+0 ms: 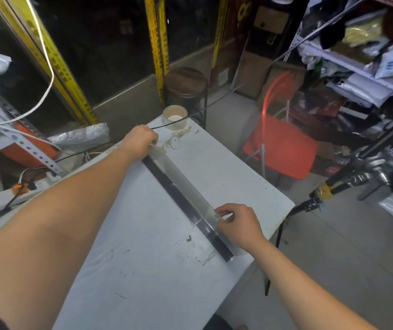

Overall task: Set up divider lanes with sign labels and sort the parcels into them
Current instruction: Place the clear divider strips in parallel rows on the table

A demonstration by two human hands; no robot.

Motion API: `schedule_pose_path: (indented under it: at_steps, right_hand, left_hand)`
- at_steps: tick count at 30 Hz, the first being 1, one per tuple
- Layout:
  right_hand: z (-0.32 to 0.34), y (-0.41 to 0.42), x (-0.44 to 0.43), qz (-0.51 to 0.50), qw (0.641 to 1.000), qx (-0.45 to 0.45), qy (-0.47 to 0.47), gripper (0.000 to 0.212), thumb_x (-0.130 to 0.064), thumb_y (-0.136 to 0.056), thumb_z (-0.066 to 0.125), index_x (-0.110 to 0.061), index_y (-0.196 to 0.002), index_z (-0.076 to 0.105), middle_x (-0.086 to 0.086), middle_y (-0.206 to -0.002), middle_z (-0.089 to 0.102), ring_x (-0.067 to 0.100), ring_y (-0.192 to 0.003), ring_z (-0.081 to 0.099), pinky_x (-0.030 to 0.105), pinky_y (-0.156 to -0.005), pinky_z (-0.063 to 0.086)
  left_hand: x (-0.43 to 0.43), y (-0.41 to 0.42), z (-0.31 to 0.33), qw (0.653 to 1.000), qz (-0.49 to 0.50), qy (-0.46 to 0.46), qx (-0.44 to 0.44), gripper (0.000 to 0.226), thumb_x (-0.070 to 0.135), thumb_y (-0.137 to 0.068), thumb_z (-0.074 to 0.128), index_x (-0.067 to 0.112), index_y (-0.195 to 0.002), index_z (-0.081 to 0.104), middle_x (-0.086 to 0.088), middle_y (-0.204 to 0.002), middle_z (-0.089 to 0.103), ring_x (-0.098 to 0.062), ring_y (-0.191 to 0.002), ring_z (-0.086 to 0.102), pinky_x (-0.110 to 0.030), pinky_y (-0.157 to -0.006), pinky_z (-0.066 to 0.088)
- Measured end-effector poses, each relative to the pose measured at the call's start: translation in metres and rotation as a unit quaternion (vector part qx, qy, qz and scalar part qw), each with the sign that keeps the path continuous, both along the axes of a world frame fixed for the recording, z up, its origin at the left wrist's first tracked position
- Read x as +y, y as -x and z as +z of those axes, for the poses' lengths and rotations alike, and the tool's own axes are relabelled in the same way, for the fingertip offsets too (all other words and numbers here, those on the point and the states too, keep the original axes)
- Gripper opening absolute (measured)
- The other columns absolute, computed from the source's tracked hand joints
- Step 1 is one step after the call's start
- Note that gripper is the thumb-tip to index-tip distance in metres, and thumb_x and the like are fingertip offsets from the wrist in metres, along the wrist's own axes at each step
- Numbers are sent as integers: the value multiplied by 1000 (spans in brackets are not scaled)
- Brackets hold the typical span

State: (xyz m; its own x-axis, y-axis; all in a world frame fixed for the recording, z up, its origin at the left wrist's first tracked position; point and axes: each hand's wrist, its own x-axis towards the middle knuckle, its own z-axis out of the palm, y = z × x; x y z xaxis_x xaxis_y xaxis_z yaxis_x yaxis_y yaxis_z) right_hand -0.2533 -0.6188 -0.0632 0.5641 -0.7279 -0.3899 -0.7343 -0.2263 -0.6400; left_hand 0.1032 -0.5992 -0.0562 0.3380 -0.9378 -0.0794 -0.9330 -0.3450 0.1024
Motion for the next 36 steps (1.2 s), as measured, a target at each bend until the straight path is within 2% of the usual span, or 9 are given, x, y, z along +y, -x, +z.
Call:
schedule_pose_path:
  at_steps: [3, 10, 16, 20, 23, 26, 29, 32, 36]
  right_hand:
    - [2, 0, 4, -1, 1000, 0, -4, 17, -25, -84, 68, -31, -99, 73, -26, -89, 65, 2, -72, 65, 27, -71, 55]
    - [6, 0, 6, 18, 999, 46, -7, 33, -21, -80, 68, -30, -112, 70, -20, -103, 67, 3, -83, 64, 22, -69, 50]
    - [10, -1, 3, 10, 998, 54, 9, 51, -22, -80, 72, -26, -129, 60, -12, -114, 63, 9, -99, 62, 27, -84, 52]
    - [24, -6, 5, 50, 993, 70, 76, 55, -22, -84, 67, -24, -138, 55, -5, -133, 60, 16, -119, 57, 31, -95, 49]
    - [43, -14, 11, 120, 973, 96, 170, 53, -22, -90, 60, -24, -141, 50, -4, -140, 54, 20, -128, 50, 34, -97, 46]
    - [63, -25, 22, 164, 958, 93, 218, 51, -22, -92, 60, -23, -142, 49, -1, -138, 55, 23, -127, 51, 36, -95, 47]
    - [80, -31, 41, 206, 945, 81, 241, 51, -24, -92, 60, -22, -142, 50, 1, -135, 56, 25, -122, 52, 38, -89, 49]
    - [92, -29, 71, 238, 937, 52, 251, 51, -21, -89, 60, -21, -140, 51, 2, -132, 57, 26, -120, 53, 37, -86, 49]
    - [103, -19, 123, 293, 924, 9, 247, 53, -27, -90, 61, -23, -142, 49, -2, -140, 54, 23, -119, 57, 34, -85, 48]
  left_hand:
    - [3, 0, 2, 1000, -2, 0, -11, 22, 14, -90, 69, 12, -112, 68, -9, -112, 64, -26, -106, 54, -34, -91, 47]
    - [9, 5, 11, 1000, 13, 1, -16, 40, 14, -87, 73, 17, -126, 64, -7, -126, 61, -26, -116, 55, -35, -99, 48]
    - [15, 10, 21, 998, 51, -2, -22, 52, 19, -86, 74, 19, -135, 56, -7, -133, 59, -27, -121, 53, -39, -100, 49]
    - [35, 15, 29, 997, 78, -2, -27, 51, 28, -89, 71, 17, -136, 55, -8, -128, 61, -27, -116, 55, -40, -94, 50]
    - [64, 21, 35, 994, 104, -25, -25, 49, 35, -92, 64, 17, -137, 53, -9, -129, 62, -30, -116, 57, -43, -90, 52]
    - [100, 33, 48, 989, 139, -47, -25, 53, 40, -94, 61, 18, -140, 49, -9, -134, 59, -31, -119, 57, -44, -90, 54]
    - [143, 53, 66, 983, 174, -47, -31, 55, 43, -94, 59, 17, -141, 47, -9, -138, 56, -31, -121, 56, -42, -87, 53]
    - [195, 83, 84, 973, 221, -55, -51, 49, 45, -94, 57, 14, -132, 52, -10, -132, 59, -31, -117, 58, -42, -85, 51]
    - [279, 136, 109, 955, 285, -66, -46, 51, 46, -92, 59, 11, -128, 53, -11, -128, 59, -33, -114, 57, -43, -87, 51]
